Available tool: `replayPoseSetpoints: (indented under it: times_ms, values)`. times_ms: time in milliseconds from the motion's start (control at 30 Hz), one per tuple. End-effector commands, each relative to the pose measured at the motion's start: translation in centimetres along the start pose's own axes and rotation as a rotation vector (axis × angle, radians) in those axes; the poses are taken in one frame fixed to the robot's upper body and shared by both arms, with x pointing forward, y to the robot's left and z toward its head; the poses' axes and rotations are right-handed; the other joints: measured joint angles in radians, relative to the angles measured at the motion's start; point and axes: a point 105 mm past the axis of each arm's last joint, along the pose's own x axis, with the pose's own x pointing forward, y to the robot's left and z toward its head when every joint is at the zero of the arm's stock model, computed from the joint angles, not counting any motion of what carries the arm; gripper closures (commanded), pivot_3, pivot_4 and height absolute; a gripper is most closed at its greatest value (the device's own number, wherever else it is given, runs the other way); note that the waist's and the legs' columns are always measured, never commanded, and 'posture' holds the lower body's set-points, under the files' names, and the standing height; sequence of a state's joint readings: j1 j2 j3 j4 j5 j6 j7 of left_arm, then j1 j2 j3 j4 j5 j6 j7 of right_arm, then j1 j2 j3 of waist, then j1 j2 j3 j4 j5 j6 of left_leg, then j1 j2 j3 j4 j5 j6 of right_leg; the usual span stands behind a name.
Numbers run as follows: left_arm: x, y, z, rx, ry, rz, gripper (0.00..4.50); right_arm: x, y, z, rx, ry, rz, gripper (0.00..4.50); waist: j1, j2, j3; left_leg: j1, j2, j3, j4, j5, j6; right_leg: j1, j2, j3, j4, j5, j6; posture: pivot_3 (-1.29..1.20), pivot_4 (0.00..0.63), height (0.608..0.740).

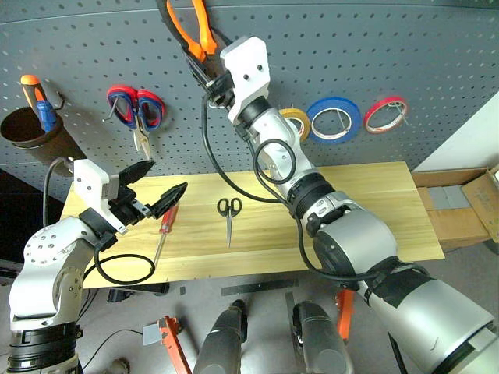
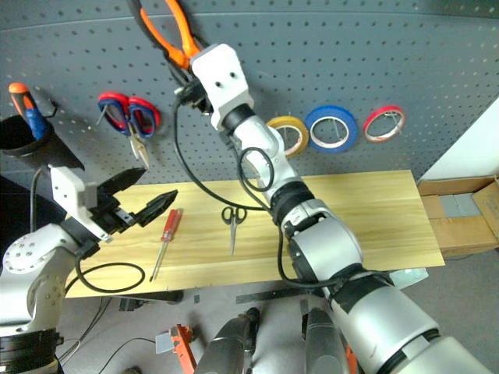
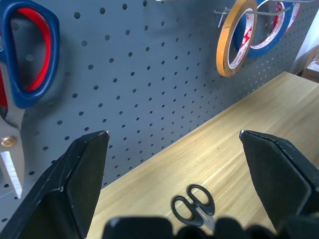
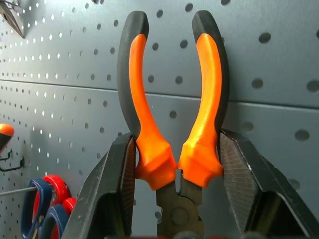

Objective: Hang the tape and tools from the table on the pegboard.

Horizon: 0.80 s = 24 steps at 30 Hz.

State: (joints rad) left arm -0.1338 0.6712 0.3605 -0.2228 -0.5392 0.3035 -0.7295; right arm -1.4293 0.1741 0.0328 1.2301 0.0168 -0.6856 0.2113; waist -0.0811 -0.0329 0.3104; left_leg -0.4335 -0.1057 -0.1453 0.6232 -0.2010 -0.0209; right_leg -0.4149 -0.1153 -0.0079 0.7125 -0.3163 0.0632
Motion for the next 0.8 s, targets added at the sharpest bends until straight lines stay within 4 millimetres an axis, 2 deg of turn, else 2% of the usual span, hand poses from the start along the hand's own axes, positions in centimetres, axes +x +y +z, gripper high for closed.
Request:
replayPoseSetpoints:
  times_ms: [33,500,667,800]
  values:
    - [-0.4,0.6,1.3,0.037,-0.044,0.033,0.0,2.1,4.5,2.9,0.045,-0.1,0.079,2.45,0.001,0.0,0.0,0.0,0.0,0.0,0.0,0.0,0.0,0.0,0.0,0.0,0.0,0.0,0.0,0.12,0.325,0.74]
    - [-0.6,0.9,2.0,0.048,-0.059,0.061,0.0,2.0,4.8,1.9,0.033,-0.049,0.074,2.45,0.026,0.0,0.0,0.0,0.0,-0.001,0.0,0.0,-0.001,0.0,0.001,0.0,0.0,0.0,0.0,0.17,0.314,0.74]
    - [-0.8,1.2,2.2,0.057,-0.061,0.08,0.0,2.6,4.2,3.2,0.012,-0.091,0.049,2.45,0.029,0.0,0.0,0.0,0.0,-0.001,0.0,0.001,-0.001,0.0,0.001,0.0,0.0,0.0,0.0,0.18,0.311,0.74]
    - [-0.8,1.3,2.5,0.069,-0.069,0.088,0.0,2.2,4.1,2.2,-0.039,-0.057,0.051,2.45,0.034,0.0,0.0,0.0,0.0,-0.002,0.0,0.001,-0.002,0.0,0.001,0.0,0.0,0.0,0.0,0.2,0.305,0.74]
